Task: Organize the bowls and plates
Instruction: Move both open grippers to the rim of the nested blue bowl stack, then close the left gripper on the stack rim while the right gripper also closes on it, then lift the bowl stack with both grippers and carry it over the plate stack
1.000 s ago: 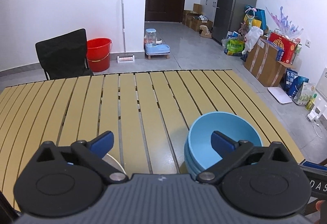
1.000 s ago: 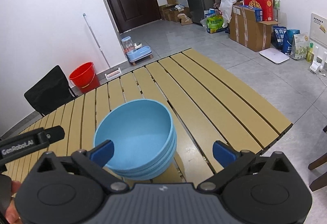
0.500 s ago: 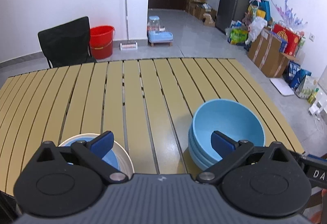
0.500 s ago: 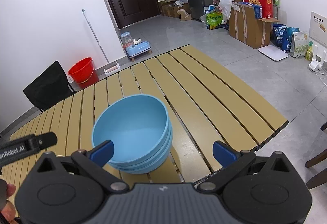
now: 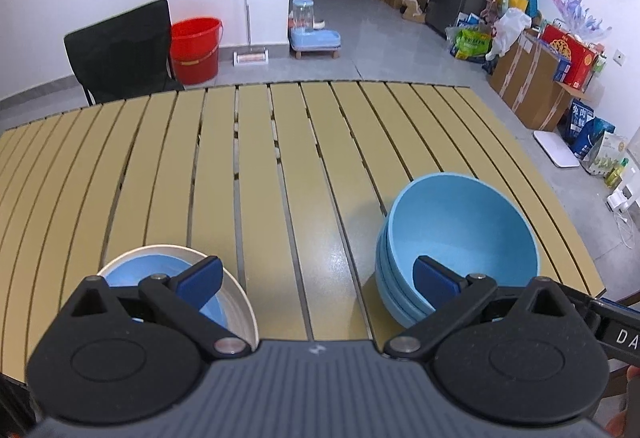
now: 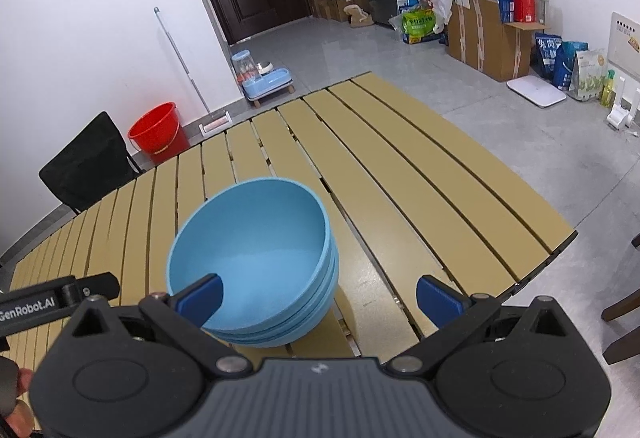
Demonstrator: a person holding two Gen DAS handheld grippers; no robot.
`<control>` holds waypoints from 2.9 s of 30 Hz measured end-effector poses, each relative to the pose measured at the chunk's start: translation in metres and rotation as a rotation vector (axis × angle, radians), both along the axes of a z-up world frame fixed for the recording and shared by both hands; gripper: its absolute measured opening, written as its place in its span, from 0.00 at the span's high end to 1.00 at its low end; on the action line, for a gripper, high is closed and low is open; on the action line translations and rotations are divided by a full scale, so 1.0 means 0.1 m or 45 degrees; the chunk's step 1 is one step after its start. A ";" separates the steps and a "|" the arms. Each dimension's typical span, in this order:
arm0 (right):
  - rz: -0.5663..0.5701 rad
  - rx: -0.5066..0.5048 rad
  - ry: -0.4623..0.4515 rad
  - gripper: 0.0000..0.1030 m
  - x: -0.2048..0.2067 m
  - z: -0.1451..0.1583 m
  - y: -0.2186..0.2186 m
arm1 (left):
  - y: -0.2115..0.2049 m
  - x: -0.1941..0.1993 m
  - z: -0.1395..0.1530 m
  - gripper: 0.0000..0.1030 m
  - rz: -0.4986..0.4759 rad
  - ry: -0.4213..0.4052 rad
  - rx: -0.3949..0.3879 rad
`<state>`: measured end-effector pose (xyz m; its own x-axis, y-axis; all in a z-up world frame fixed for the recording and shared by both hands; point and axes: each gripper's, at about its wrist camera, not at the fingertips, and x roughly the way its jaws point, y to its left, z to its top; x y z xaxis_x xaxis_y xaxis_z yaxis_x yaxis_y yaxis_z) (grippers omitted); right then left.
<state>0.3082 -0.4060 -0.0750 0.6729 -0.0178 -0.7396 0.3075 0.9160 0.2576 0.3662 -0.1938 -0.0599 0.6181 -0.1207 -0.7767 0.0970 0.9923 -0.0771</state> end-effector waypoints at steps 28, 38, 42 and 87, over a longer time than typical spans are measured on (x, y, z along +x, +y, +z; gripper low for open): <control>-0.001 0.169 0.156 0.14 0.52 -0.51 -0.33 | -0.33 0.61 -0.50 0.08 -0.035 0.237 -0.078; 0.012 0.201 0.175 0.28 0.65 -0.61 -0.33 | -0.36 0.71 -0.63 0.32 -0.057 0.304 -0.138; 0.021 0.214 0.183 0.42 0.71 -0.63 -0.33 | -0.36 0.75 -0.69 0.37 -0.070 0.329 -0.181; -0.001 0.354 0.175 0.70 0.69 -0.89 -0.46 | -0.39 0.80 -0.89 0.71 -0.082 0.378 -0.210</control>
